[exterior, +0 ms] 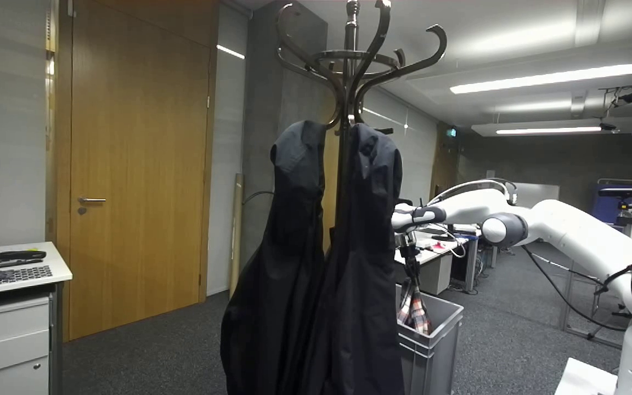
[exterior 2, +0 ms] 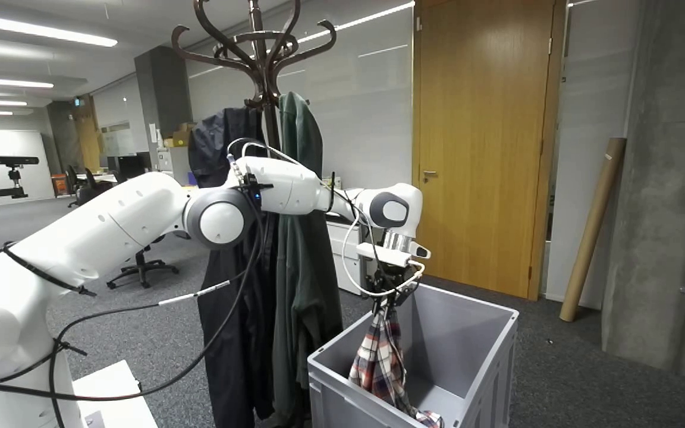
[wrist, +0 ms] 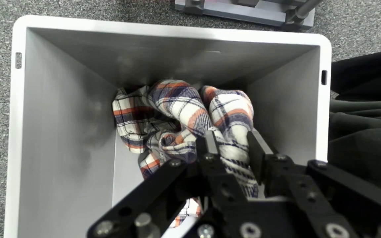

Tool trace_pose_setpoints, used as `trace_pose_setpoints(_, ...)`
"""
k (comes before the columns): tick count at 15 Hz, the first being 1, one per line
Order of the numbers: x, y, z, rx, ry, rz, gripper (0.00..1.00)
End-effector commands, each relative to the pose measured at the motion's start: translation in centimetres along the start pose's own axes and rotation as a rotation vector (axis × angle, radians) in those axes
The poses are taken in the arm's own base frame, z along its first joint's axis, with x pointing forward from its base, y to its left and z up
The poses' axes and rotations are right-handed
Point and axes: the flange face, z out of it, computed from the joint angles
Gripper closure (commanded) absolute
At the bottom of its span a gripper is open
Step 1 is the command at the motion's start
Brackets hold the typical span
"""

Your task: Put the shirt inside the grey object

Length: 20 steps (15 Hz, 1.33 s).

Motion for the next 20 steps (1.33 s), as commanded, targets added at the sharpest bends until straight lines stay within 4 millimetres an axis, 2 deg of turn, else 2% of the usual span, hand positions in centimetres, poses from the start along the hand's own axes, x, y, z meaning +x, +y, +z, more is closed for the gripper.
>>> trace_pose_setpoints(1, 1.2, 0.6, 0.5, 0.002, 0.087, -0.014, 0.93)
trace_pose_setpoints(5, 2.9, 1.1, 1.7, -0.035, 0.183, -0.028, 0.93)
trace_pose_setpoints(10, 4.0, 1.1, 2.9, -0.043, 0.257, -0.033, 0.93)
trace_pose_setpoints(20, 4.1, 1.0, 4.7, -0.021, 0.282, -0.041, 0.93)
